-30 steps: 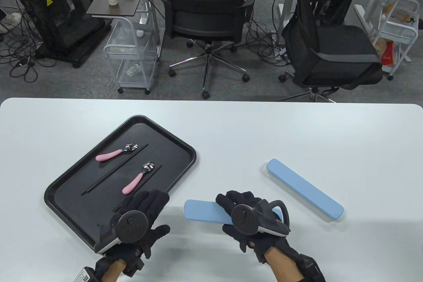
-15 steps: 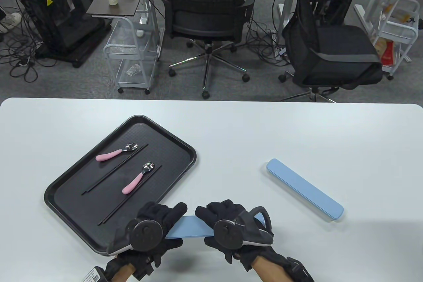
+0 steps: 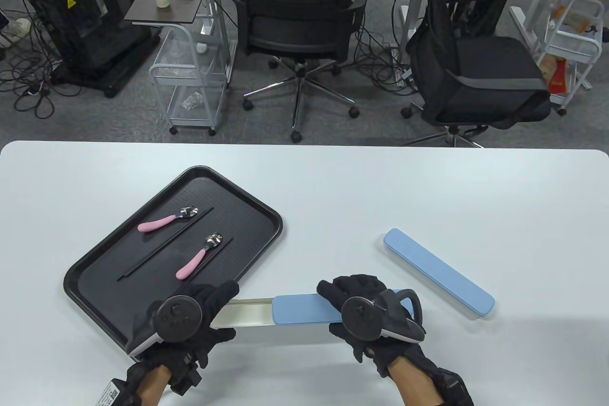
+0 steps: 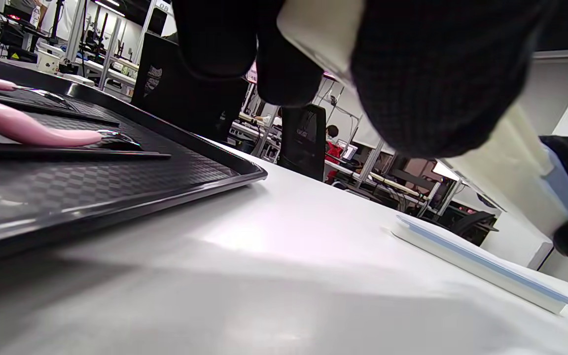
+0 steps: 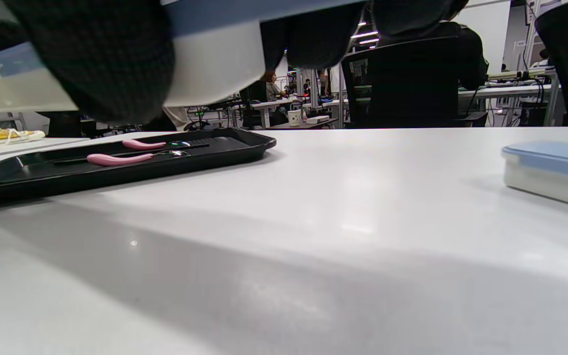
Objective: Slide to open lunch boxes and place utensils
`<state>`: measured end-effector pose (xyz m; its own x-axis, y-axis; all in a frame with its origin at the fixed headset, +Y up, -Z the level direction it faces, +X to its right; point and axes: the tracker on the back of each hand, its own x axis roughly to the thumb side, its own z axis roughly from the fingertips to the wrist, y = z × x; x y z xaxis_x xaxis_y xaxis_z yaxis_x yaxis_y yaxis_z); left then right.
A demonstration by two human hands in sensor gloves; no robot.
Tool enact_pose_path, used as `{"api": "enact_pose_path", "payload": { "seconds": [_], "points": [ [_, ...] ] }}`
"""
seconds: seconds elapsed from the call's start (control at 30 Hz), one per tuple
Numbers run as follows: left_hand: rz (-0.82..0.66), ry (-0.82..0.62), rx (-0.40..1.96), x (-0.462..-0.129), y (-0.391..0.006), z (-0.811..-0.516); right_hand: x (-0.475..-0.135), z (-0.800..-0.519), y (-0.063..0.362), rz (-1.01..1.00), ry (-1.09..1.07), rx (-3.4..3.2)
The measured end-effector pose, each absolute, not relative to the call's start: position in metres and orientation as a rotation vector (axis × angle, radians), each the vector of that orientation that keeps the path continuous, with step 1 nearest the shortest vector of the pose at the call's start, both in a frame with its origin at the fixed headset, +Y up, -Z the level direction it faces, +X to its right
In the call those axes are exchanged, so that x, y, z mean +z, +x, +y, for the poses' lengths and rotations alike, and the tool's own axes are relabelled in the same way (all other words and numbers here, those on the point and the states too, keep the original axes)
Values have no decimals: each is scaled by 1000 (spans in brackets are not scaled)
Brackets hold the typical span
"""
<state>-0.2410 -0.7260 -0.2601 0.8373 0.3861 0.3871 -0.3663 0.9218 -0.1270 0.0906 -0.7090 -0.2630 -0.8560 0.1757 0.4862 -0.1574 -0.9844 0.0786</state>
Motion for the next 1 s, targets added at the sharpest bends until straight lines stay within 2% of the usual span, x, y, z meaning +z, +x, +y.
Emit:
{"api": "enact_pose_path", "payload": {
  "seconds": [0.17,0.27,0.4,0.53,0.63,0.73,1.0],
  "points": [
    [-343,-45,342,-261,-248,-724,-263,-705,98,-2,713,2914],
    [-195,5,320,-266,-266,-719,-265,-702,110,-47,639,2900],
    [44,-13,237,-282,-285,-719,-268,-703,118,-63,596,2916],
    [255,-122,107,-303,-301,-729,-270,-703,122,-58,577,2916],
    [355,-190,70,-315,-308,-741,-270,-704,126,-52,557,2914],
    [398,-265,35,-322,-312,-753,-271,-704,130,-49,540,2911],
    [451,-325,-68,-331,-308,-766,-275,-708,134,-22,514,2926]
  ]
}}
